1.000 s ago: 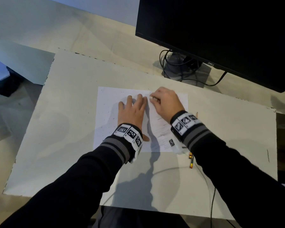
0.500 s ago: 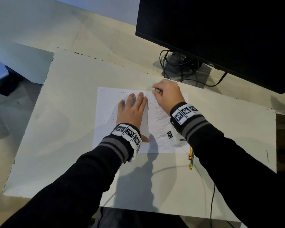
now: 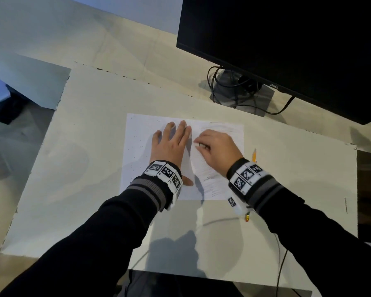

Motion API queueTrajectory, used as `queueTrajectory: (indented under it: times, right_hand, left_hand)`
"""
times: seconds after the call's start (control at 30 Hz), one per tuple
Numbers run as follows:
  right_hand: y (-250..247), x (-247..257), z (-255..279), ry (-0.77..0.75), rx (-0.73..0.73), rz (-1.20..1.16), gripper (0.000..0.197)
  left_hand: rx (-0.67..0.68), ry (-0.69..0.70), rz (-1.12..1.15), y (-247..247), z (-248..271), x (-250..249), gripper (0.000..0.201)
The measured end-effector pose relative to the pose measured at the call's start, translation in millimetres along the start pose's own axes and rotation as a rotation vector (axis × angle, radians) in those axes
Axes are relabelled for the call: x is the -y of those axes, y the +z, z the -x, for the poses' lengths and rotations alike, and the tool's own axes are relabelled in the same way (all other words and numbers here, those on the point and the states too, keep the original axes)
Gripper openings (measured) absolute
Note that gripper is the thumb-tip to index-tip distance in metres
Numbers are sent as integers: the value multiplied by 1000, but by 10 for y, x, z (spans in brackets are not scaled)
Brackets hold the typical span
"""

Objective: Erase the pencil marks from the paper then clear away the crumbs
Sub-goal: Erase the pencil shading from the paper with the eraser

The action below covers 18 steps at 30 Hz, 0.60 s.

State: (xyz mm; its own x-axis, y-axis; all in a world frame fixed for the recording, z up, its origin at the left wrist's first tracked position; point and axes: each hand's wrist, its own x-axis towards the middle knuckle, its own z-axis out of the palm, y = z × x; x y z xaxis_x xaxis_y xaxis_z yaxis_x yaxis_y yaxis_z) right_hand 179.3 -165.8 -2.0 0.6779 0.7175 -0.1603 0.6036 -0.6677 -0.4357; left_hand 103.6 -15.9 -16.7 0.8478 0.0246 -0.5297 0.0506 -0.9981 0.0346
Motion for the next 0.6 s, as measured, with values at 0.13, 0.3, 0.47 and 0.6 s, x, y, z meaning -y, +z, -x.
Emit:
queueTrajectory:
  times: [0.13, 0.3, 0.47, 0.6]
  right_hand:
    - [-90, -44, -222, 4, 6, 14, 14]
    - [-13, -1, -159, 13, -19, -11, 15]
    - [-56, 18, -158, 14, 35, -10, 16]
    - [-60, -71, -370, 76, -114, -13, 14]
  left_hand:
    - [-1, 10, 15, -3, 16, -1, 153]
    - [-8, 7, 27, 13, 2, 8, 153]
    - [-22, 17, 40, 31, 1, 9, 154]
    - [-19, 6, 36, 23, -6, 13, 154]
